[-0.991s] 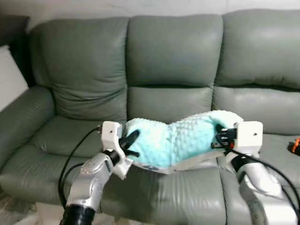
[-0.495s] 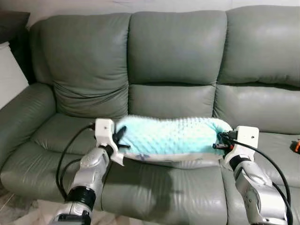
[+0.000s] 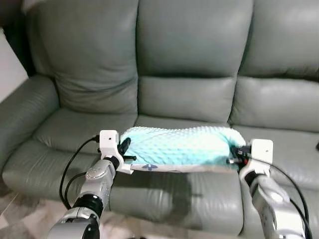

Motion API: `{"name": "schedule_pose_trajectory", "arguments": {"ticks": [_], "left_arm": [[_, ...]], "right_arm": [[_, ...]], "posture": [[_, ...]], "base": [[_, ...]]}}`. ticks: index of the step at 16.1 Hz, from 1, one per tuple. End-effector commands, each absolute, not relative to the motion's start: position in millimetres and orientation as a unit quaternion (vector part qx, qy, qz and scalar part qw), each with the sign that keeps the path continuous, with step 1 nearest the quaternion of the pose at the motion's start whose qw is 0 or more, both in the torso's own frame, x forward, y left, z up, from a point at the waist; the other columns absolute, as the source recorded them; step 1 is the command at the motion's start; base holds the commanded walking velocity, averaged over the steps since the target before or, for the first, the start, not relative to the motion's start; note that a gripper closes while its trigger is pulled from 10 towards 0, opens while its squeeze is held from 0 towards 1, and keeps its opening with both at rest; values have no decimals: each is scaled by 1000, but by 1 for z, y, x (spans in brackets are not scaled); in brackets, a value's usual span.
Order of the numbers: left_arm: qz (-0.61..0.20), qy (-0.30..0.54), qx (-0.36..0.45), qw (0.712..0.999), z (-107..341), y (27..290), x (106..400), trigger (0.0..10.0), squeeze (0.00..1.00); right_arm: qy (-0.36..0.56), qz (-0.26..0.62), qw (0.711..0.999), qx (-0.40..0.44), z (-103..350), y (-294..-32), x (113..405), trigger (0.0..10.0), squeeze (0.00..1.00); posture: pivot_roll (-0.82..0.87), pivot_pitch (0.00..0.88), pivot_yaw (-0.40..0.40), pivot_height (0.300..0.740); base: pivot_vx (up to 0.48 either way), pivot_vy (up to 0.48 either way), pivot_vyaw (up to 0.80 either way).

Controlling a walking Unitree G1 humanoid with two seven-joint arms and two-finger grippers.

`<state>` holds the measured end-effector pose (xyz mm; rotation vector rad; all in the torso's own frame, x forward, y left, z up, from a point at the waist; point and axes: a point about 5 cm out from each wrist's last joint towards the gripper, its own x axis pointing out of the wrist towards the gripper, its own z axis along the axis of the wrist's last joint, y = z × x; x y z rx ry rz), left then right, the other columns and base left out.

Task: Move the pillow to the sofa

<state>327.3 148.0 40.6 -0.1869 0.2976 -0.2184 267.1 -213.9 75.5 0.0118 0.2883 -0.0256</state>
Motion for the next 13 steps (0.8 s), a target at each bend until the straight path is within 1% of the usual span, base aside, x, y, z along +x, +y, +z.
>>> {"name": "schedule_pose_trajectory", "arguments": {"ticks": [1,2,4,5,7,9,11,12,13], "left_arm": [[-103,144,-80,981,44,150,331,10000,0],[-106,143,-70,981,46,148,334,10000,0],[-104,125,-83,983,58,145,343,10000,0],[-103,120,-83,984,62,145,346,10000,0],[-94,115,-97,984,66,145,350,10000,0],[-72,119,-125,982,65,145,351,10000,0],[-76,123,-134,980,64,135,351,10000,0],[-80,124,-136,980,64,131,351,10000,510],[-84,124,-138,979,64,128,351,10000,792]], "right_arm": [[136,-24,990,-11,73,-218,266,10000,0],[128,-15,992,15,71,-214,265,10000,0],[112,-12,994,6,71,-201,273,10000,0],[103,4,995,10,73,-194,277,10000,0],[93,4,995,23,76,-186,287,10000,0],[57,7,998,27,83,-177,301,10000,0],[44,-2,999,16,84,-174,307,10000,0],[47,-3,999,12,82,-173,307,10000,0],[48,0,999,11,80,-172,305,10000,0]], "posture": [[-228,260,100,740],[-225,282,101,740],[-208,319,101,740],[-208,319,101,740],[-196,334,106,740],[-193,342,115,740],[-203,342,117,740],[-204,342,116,740],[-204,341,115,740]], "base": [[0,0,0],[0,0,0],[0,0,0],[0,0,0],[0,0,0],[0,0,0],[0,0,0],[0,0,0],[0,0,0]]}}
